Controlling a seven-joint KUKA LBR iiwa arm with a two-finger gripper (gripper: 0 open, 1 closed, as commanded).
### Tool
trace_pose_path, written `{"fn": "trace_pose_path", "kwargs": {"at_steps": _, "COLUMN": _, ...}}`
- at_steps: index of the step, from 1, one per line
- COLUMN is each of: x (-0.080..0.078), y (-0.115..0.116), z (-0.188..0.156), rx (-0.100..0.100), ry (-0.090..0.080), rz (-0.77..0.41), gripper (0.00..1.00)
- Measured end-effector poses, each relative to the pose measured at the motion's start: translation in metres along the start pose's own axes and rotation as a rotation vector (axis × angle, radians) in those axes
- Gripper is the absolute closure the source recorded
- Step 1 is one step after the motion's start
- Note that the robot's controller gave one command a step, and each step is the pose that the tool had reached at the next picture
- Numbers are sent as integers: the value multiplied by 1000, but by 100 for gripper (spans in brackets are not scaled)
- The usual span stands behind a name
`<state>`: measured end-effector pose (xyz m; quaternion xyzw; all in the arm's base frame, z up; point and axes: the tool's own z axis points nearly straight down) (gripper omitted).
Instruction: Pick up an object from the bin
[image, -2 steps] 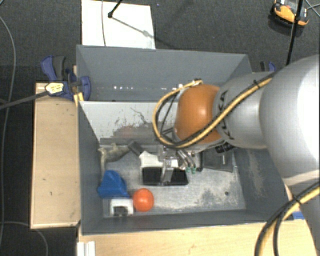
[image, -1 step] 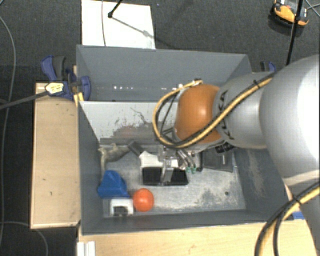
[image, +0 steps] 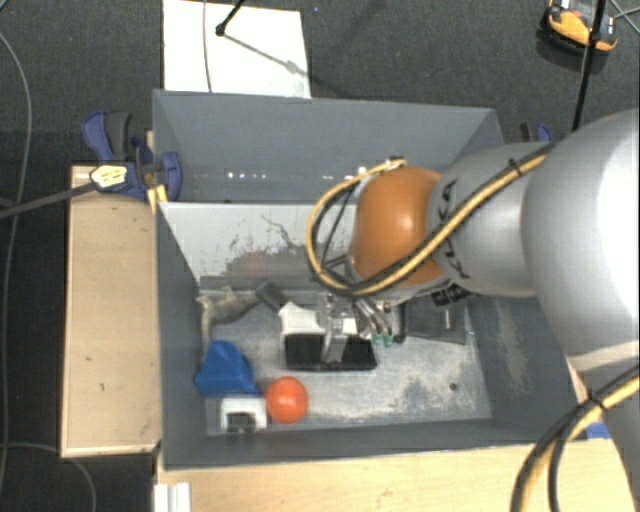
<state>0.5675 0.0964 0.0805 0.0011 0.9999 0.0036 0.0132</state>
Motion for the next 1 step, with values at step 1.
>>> {"fn": "trace_pose_path", "kwargs": {"at_steps": 1, "x": 1, "y": 0, "z": -8, "rx": 0, "ry": 4, "rz": 0, "gripper": 100}}
